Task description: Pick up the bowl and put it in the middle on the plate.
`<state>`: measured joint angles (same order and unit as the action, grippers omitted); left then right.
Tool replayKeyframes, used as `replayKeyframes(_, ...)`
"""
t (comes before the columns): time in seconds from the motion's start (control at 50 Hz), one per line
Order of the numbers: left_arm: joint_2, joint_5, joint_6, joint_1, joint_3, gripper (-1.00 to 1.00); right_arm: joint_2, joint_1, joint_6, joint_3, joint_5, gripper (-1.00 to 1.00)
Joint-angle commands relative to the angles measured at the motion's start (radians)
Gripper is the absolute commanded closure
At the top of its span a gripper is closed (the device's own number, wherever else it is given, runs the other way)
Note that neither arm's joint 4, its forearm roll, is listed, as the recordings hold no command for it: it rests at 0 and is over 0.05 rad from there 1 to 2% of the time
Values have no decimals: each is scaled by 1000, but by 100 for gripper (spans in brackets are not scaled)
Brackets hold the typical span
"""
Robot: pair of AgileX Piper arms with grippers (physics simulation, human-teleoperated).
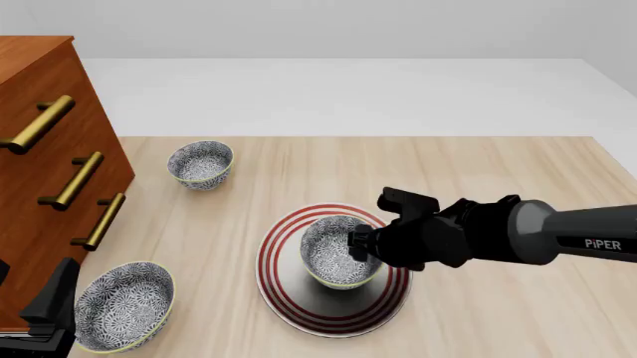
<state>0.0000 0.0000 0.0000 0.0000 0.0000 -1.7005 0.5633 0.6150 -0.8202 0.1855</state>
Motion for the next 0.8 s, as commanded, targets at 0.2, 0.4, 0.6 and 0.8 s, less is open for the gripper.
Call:
replayKeyframes(0.2, 0, 0, 0, 0, 0, -100, 7, 8, 10, 4, 1, -100)
replayKeyframes(0.4, 0, 0, 0, 0, 0, -100, 147, -39, -39, -19, 80, -100)
replayKeyframes(0.6, 0, 0, 0, 0, 0, -100, 452, -158, -106, -90, 267, -100)
replayKeyframes(0.8, 0, 0, 0, 0, 0, -100, 811, -282, -237, -354, 523, -100)
